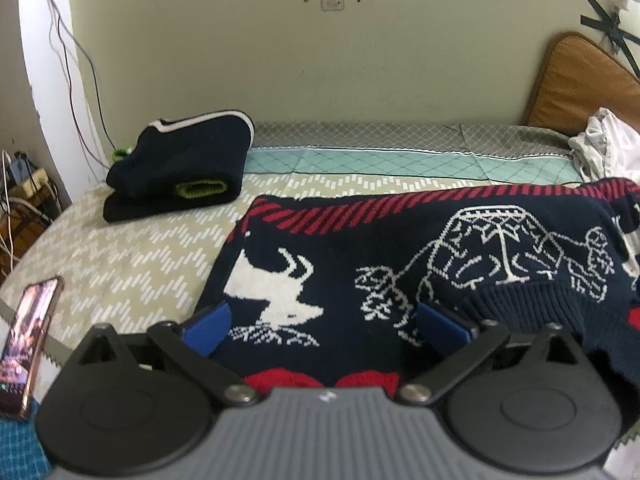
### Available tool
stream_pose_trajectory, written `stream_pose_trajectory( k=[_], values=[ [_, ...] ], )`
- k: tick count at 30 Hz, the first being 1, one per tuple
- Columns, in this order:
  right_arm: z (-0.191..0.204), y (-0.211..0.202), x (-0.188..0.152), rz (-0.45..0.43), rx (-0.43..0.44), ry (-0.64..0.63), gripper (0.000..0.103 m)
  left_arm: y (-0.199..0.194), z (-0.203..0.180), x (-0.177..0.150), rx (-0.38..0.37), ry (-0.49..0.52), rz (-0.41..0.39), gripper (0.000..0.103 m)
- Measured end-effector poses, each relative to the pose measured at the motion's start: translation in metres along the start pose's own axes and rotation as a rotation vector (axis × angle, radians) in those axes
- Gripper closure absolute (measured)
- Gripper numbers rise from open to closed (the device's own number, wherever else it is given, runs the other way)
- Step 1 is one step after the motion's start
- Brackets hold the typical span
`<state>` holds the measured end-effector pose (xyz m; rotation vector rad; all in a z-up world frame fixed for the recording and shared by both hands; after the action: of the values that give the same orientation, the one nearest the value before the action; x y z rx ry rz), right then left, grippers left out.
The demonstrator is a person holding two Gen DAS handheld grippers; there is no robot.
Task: Fold small clothes
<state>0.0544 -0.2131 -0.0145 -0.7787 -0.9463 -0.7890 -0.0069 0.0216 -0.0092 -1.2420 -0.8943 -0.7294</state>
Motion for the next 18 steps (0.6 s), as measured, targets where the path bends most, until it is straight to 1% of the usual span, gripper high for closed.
stream_pose_trajectory(
  k=[3,7,12,18],
  values=[
    [0.000,0.000,0.000,0.000,0.000,0.000,0.051,-0.005,0.003,-0.002,-0.015,-0.053,-0.004,0.000],
    [0.000,0.000,0.000,0.000,0.001,-0.001,0.051,-0.008,0.002,-0.003,-0.022,-0.061,0.038,0.000],
    [0.000,0.000,0.000,0.001,-0.001,-0.004,0.050,-0.013,-0.002,-0.003,0.010,-0.024,0.046,0.000],
    [0.000,0.000,-0.001,0.001,-0.002,-0.006,0.050,-0.019,-0.004,0.001,0.068,0.041,0.016,0.000]
  ],
)
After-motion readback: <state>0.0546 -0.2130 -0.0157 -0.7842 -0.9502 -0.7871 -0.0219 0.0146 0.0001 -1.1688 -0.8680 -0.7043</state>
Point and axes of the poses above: each gripper's, at about its wrist camera, not at the fingertips, and y roughly the way its jaws point, z to its left, x to its top, the point moved 4 cm from there along y, roughly the way its jaws point, and after that the axes turned 13 degrees about -z, right-handed, at the moved point
